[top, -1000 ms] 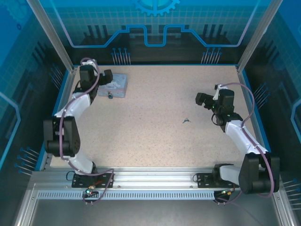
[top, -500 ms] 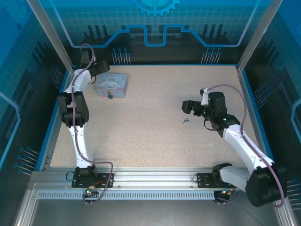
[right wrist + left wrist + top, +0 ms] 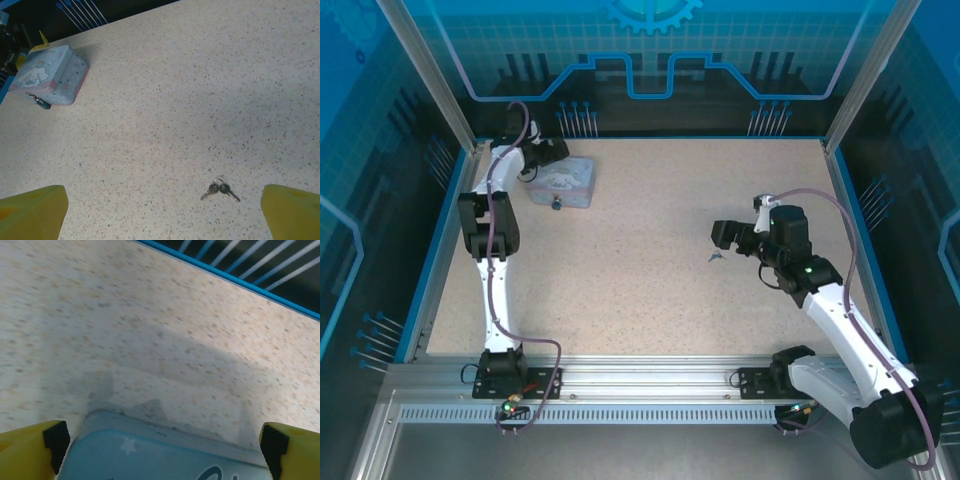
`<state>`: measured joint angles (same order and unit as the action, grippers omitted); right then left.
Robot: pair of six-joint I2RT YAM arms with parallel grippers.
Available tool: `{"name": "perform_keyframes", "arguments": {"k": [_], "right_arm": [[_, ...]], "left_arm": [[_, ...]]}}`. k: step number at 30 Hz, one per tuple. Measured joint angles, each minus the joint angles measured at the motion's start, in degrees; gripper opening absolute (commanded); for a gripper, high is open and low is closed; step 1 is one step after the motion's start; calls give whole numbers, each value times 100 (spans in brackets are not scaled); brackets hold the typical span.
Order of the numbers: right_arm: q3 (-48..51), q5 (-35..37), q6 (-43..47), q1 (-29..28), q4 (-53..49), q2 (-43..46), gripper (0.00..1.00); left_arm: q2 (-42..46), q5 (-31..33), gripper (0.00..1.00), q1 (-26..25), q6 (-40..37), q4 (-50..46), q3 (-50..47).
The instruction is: Unlock the padlock with the key
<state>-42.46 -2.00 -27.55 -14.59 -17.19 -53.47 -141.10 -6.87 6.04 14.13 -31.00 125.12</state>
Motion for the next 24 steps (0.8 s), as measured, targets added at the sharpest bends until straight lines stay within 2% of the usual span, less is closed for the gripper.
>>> {"name": "perform_keyframes", "arguments": {"k": [5, 8, 13, 20, 24], "right_arm": [[68, -153, -168, -4, 17, -146, 100], [37, -267, -251, -11, 11, -557, 100], [35, -619, -407, -15, 87, -1051, 100], [-17, -1117, -717, -66, 313, -1445, 100], [-20, -1270, -925, -256, 326, -1580, 100]], "left_arm": [[822, -485, 99, -302, 212, 546, -1554], [1502, -706, 99, -551, 400, 905, -2671], [2531, -859, 99, -1167, 905, 1652, -4227], [3757, -621, 99, -2345, 2035, 2741, -6124], [4153, -157, 99, -2371, 2247, 2704, -6304]]}}
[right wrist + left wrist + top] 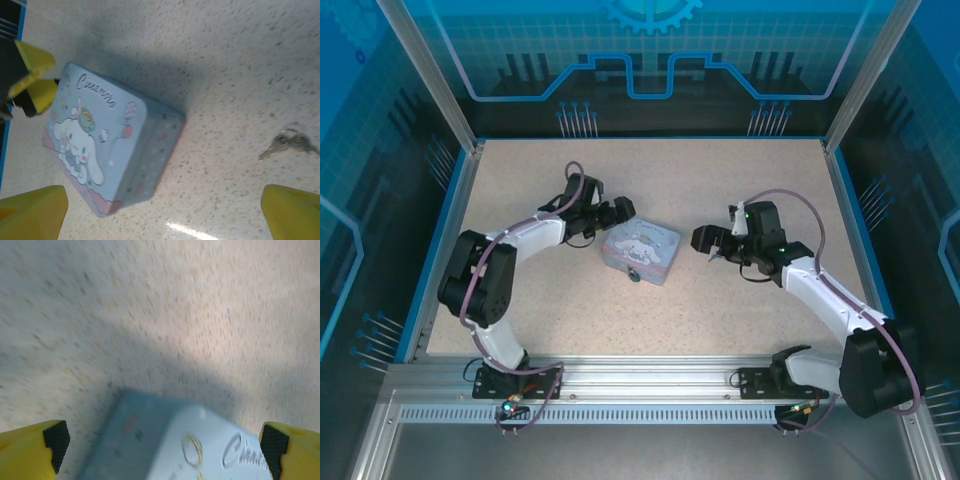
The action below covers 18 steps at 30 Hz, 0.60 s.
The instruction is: Unlock the padlock with the key
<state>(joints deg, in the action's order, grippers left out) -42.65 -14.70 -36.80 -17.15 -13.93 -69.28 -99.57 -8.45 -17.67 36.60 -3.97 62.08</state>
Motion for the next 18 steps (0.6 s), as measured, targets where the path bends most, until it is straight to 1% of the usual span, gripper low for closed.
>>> {"name": "perform_keyframes", "arguments": {"k": [4, 7, 12, 18], "right_arm": [[11, -22, -302, -409, 74, -9, 100], [138, 61, -623, -813, 304, -20, 99], [348, 208, -1241, -1486, 590, -243, 98], [343, 415, -1729, -2334, 603, -317, 98]], "left_arm": [[402, 313, 99, 245, -68, -96, 2], [610, 321, 99, 282, -81, -127, -4], [896, 96, 99, 282, -17, 129, -448], [929, -155, 99, 278, 105, 238, -754]]}}
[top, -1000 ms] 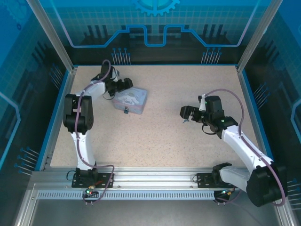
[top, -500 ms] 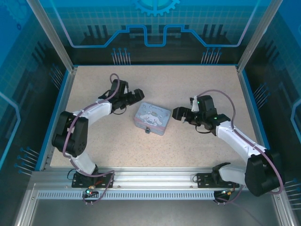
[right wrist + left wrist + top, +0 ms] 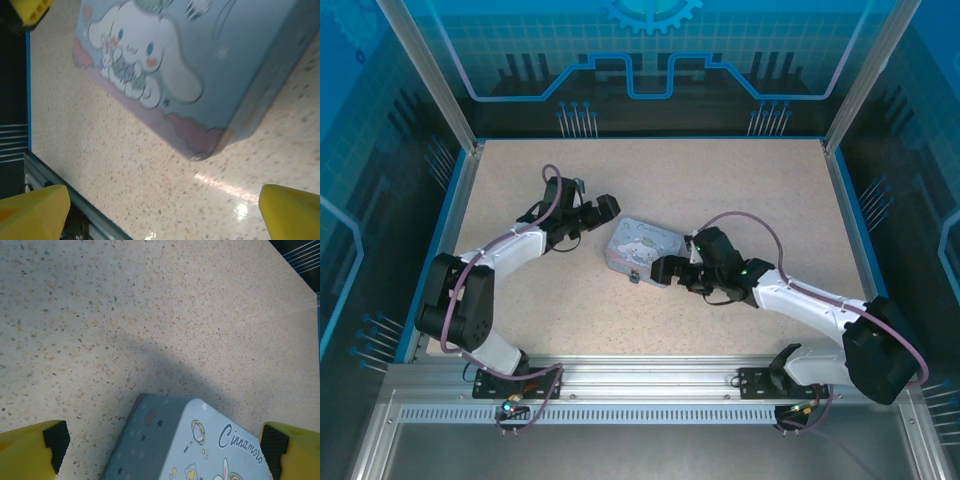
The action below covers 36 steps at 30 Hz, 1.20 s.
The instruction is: Unlock the padlock with the key
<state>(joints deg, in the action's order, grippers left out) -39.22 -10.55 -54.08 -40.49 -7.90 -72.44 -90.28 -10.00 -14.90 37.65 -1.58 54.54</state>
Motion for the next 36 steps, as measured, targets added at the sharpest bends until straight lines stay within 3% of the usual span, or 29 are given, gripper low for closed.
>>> {"name": "perform_keyframes", "arguments": {"k": [6, 13, 27, 36], "right_arm": [[-79, 186, -260, -599, -15, -157, 100], [-511, 313, -310, -660, -24, -898, 100], [-1231, 404, -293, 55, 114, -1869, 100], [-1296, 304, -212, 472, 326, -2017, 100]], "left_arm": [[0, -144, 99, 0, 24, 175, 0], [-2, -302, 99, -17, 243, 417, 0], [-2, -385, 99, -103, 321, 568, -308], [-2, -385, 99, -184, 450, 713, -398]]}}
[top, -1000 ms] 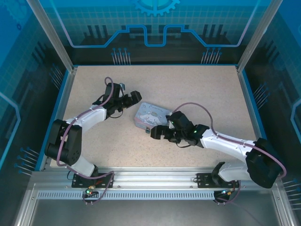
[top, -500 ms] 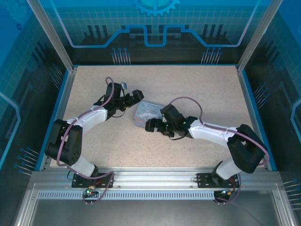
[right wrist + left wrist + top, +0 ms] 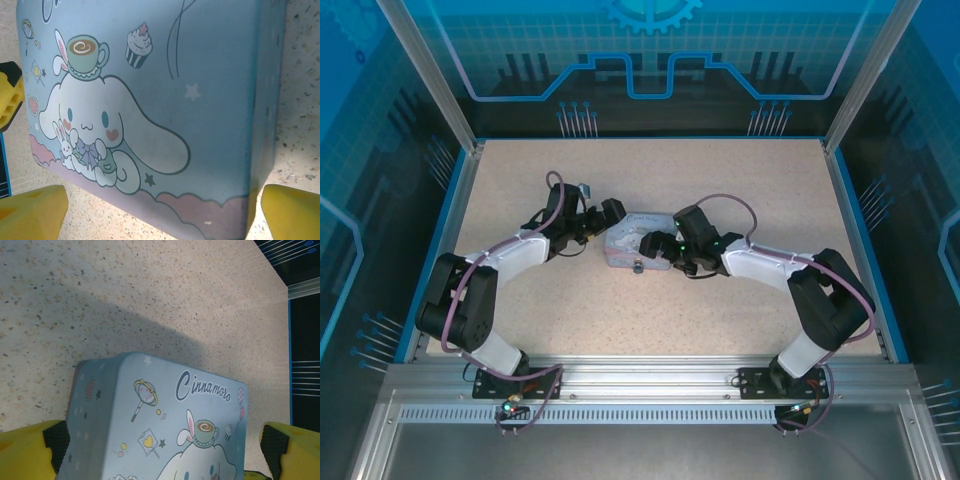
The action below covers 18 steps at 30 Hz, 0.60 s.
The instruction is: Unlock the padlock with the key
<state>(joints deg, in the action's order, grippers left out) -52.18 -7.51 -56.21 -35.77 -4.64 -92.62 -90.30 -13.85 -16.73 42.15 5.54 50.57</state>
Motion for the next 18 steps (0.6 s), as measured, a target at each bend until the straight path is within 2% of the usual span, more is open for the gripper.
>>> {"name": "perform_keyframes", "arguments": {"k": [10, 18], "right_arm": [[291, 122, 483, 87, -334, 881, 100], [297, 153, 748, 389, -603, 977, 100]], "left_arm": [[-83, -63, 99, -229, 212, 251, 2], [-81, -55, 99, -398, 297, 380, -61]]}}
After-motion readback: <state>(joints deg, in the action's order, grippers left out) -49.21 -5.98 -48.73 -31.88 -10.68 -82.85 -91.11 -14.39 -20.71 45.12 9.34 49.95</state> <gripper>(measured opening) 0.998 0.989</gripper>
